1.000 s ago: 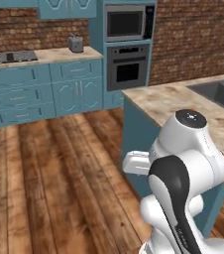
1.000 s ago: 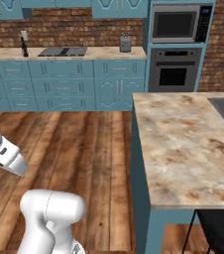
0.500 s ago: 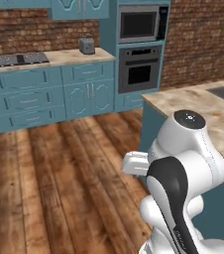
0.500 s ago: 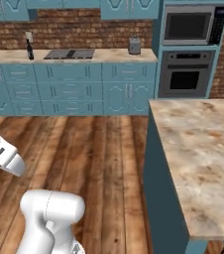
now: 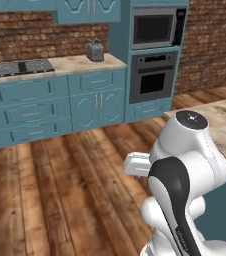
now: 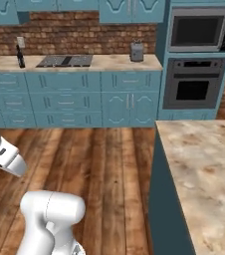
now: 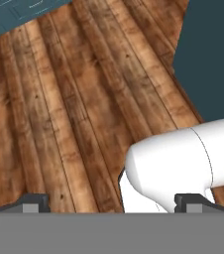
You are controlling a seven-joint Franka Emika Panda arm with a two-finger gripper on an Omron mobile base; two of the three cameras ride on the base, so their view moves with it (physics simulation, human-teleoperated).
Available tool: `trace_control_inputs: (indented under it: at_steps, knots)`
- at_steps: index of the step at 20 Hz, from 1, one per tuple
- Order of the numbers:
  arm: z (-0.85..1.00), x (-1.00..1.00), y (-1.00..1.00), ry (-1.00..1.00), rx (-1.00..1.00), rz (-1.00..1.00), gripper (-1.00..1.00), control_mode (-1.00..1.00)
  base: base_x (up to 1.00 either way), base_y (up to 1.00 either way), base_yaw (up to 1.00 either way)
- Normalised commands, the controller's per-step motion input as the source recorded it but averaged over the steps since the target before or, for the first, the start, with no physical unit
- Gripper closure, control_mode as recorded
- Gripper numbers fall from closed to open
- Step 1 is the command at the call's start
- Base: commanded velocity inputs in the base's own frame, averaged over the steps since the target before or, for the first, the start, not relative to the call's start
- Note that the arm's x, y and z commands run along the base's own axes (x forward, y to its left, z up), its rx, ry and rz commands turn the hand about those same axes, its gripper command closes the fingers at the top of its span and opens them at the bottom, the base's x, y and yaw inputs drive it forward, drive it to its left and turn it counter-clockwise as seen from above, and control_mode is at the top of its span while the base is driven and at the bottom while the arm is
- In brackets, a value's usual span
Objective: There is a wine glass and glass cup on the dining counter. Place the wine bottle next to the wine glass and the juice bottle next to the glass cup.
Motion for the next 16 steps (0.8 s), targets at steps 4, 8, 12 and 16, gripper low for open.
trace_control_inputs:
  at_steps: [4,8,12,16]
  knots:
    - [0.00,0.00,0.00,0.00,0.00,0.00,-1.00,1.00,0.94,0.14,0.00]
    - [0.00,0.00,0.00,0.00,0.00,0.00,-1.00,1.00,0.94,0.11,0.00]
    - [0.00,0.00,0.00,0.00,0.00,0.00,-1.00,1.00,0.94,0.09,0.00]
    - [0.00,0.00,0.00,0.00,0.00,0.00,-1.00,1.00,0.94,0.24,0.00]
